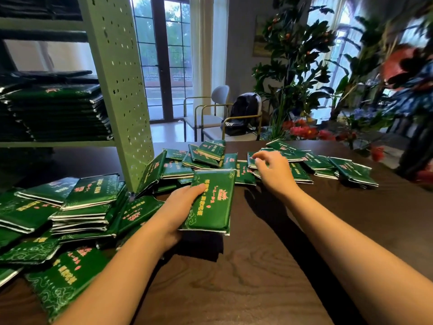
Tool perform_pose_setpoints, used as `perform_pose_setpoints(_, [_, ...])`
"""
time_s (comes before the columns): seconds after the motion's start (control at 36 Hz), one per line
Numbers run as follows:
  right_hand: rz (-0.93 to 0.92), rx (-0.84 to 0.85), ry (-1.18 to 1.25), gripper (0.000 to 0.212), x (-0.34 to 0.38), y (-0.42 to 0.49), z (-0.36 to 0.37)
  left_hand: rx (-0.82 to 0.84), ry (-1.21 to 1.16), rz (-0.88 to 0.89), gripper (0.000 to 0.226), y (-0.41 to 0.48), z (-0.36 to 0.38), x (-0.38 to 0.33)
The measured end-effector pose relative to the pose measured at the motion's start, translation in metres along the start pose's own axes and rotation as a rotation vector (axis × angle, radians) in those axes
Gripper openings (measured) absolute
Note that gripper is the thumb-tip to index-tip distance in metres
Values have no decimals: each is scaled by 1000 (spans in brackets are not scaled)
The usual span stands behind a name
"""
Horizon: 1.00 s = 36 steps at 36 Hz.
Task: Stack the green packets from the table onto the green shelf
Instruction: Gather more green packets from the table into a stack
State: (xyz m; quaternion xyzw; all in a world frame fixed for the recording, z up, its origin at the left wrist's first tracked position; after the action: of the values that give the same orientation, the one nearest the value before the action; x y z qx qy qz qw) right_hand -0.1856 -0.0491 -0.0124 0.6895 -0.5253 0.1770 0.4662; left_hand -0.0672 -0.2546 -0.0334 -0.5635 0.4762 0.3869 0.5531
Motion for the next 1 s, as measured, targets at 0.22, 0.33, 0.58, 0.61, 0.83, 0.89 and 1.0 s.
perform_pose_setpoints(0.22, [188,-32,-379,46,-50,26,-32,-196,-184,44,26,11,1,2])
perform_pose_setpoints(0.33, [174,-52,-471,51,-63,40,-35,-242,-241,76,27,14,3,1])
perform_pose_setpoints(0.58, [320,89,-509,63,-80,74,-33,-251,-265,88,25,16,6,2])
perform_pose_setpoints(0.61, [334,111,-514,64,-82,77,-31,-249,-265,86,25,16,6,2])
perform_pose_setpoints(0.83, [424,252,-549,77,-100,93,-21,-257,-297,81,27,17,0,-1])
perform_pose_setpoints(0.89, [459,288,-515,81,-105,91,-15,-276,-317,91,26,17,-3,-3])
perform_pose_setpoints(1.0, [478,331,-508,88,-107,89,-12,-290,-331,91,25,17,-7,-5])
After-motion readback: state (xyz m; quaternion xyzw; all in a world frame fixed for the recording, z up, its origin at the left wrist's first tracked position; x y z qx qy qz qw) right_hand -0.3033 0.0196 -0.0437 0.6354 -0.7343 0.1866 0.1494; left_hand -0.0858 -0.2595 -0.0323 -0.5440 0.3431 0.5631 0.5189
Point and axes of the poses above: each hand's wrist, its own y-axis towards the middle knuckle, its own z-axis out of the palm, x = y × z, the point moved 4 cm from there along y, towards the middle knuckle, and after that the axes turned 15 degrees about y, right-handed, at the moved point
